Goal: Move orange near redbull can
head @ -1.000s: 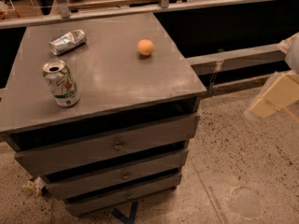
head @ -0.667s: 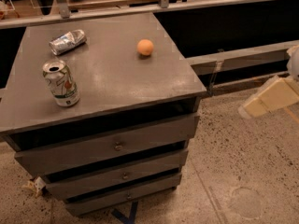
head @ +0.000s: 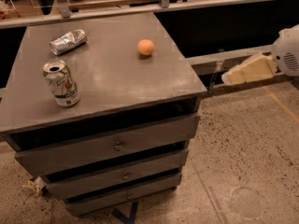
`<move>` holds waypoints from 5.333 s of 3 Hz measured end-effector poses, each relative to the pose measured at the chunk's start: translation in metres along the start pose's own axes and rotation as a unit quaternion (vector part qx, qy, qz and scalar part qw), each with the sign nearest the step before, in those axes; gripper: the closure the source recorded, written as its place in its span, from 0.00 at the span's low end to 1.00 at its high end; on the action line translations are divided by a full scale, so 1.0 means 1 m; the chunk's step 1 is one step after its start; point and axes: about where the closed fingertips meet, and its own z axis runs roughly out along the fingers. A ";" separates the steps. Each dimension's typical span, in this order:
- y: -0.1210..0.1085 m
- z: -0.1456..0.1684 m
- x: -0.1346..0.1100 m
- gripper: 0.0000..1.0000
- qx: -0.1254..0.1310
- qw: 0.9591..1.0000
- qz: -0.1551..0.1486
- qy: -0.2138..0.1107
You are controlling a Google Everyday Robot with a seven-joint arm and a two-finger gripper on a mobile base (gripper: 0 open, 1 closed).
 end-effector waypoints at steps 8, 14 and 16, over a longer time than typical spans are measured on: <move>0.019 0.194 -0.113 0.00 -0.216 0.953 0.023 -0.213; 0.110 0.294 -0.146 0.00 -0.274 0.933 0.001 -0.234; 0.126 0.320 -0.165 0.00 -0.265 0.931 0.026 -0.249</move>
Offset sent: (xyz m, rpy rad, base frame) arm 0.1924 0.0266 0.0407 0.2531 -0.3678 0.1622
